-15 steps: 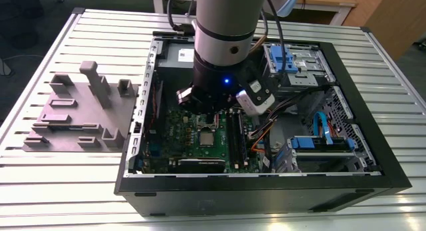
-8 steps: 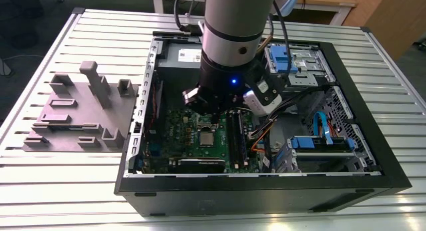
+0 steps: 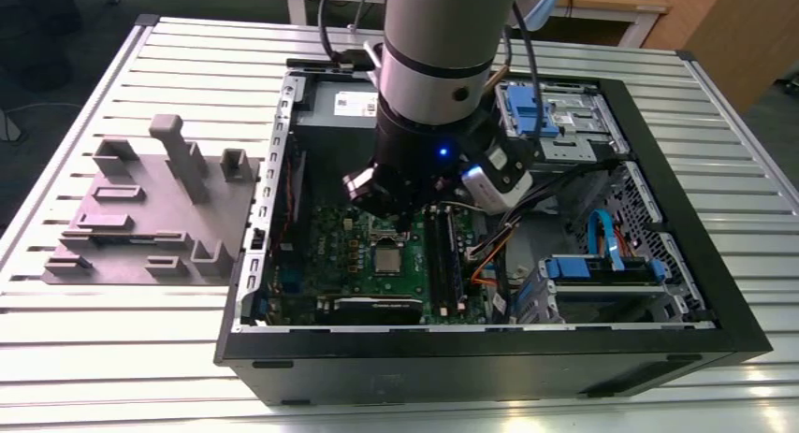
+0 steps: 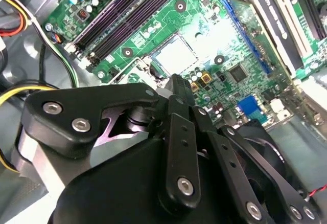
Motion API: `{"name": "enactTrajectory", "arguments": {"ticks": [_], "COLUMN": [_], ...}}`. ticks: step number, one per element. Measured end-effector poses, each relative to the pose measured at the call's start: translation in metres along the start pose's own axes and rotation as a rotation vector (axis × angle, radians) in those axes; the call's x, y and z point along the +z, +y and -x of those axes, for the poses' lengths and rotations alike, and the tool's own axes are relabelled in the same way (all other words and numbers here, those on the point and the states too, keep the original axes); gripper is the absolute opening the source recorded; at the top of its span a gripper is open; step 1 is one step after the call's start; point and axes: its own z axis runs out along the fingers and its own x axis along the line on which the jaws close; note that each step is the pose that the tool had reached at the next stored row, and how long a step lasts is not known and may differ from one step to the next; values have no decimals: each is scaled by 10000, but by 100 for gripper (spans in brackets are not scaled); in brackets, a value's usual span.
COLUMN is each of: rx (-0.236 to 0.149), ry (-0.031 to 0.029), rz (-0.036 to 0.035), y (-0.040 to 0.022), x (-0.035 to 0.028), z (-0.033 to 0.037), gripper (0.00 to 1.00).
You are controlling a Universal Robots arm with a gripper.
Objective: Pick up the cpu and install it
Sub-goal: 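Close the cpu cover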
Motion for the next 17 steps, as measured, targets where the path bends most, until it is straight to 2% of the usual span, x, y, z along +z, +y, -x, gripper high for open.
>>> {"name": "enactTrajectory", "arguments": {"ticks": [3, 14, 17], "rx": [-221, -254, -396], "ry": [4, 5, 8], "rz": [-5, -5, -9], "y": [0, 0, 0], "x": [0, 0, 0], "z": [0, 1, 0], "gripper": [10, 10, 10]}}
